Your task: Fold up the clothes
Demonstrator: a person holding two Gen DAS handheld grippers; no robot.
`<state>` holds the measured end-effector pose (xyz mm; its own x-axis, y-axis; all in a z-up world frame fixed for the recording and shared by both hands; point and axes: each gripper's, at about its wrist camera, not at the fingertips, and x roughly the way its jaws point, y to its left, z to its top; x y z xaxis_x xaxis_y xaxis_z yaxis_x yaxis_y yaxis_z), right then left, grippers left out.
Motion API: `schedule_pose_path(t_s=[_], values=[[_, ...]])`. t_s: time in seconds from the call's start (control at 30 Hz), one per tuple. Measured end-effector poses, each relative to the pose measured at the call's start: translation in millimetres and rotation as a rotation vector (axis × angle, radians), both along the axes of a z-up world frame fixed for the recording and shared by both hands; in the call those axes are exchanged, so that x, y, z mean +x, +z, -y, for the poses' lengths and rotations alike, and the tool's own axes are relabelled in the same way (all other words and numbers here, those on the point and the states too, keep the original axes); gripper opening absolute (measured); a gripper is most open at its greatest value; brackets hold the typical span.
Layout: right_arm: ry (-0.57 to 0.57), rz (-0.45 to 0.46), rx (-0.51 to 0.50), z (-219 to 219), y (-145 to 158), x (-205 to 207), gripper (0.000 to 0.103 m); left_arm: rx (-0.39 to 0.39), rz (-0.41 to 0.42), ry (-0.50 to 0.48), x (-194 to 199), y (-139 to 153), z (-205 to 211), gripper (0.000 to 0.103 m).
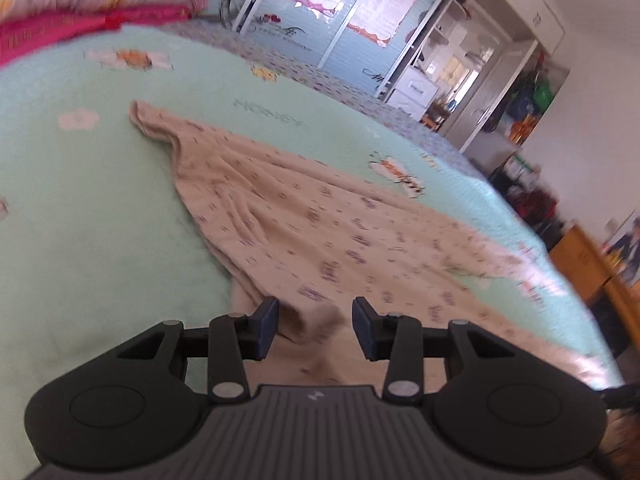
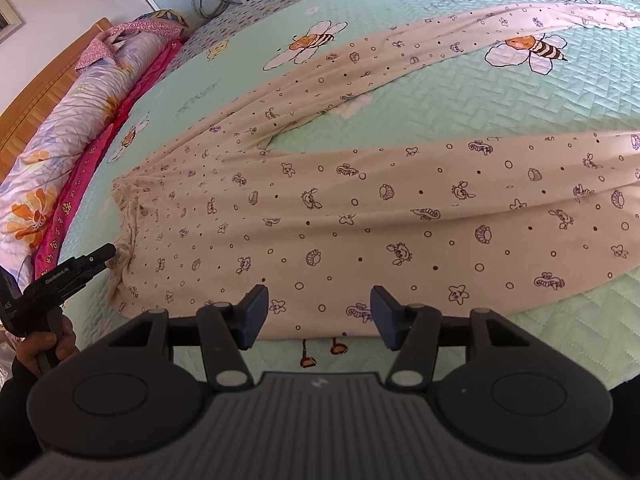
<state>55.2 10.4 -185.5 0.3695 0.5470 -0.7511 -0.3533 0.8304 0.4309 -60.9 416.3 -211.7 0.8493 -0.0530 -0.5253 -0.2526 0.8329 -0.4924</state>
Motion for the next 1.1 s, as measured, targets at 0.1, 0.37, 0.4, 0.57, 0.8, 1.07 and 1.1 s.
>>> schedule_pose_path(t_s=[0.1, 0.37, 0.4, 0.57, 0.8, 1.07, 1.1], values=[[0.007, 0.000, -0.001, -2, 0, -1, 0.058, 0.001, -0.003, 0.007, 1, -2, 8, 0.043], [0.015, -0.003, -0.005, -4, -1, -2, 0.058, -0.009, -0.026, 0.014, 12, -6, 15, 0.043], [0.014, -0.003, -0.003, -4, 0, -2, 0.058, -0.020, -0.028, 0.015, 15, -7, 12, 0.043], [0.011, -0.003, -0.004, -2, 0, -1, 0.058, -0.006, -0.080, 0.032, 22, -11, 9, 0.001], [-0.013, -0.003, 0.016, 6, 2, 4, 0.058, 0.058, -0.016, 0.164, -45, 33, -17, 0.001], [0.000, 0.008, 0.065, 9, 7, 0, 0.058, 0.083, -0.060, 0.364, -98, 74, -110, 0.002], [-0.002, 0.010, 0.071, 10, 8, 0, 0.058, 0.083, -0.096, 0.354, -95, 67, -109, 0.002]])
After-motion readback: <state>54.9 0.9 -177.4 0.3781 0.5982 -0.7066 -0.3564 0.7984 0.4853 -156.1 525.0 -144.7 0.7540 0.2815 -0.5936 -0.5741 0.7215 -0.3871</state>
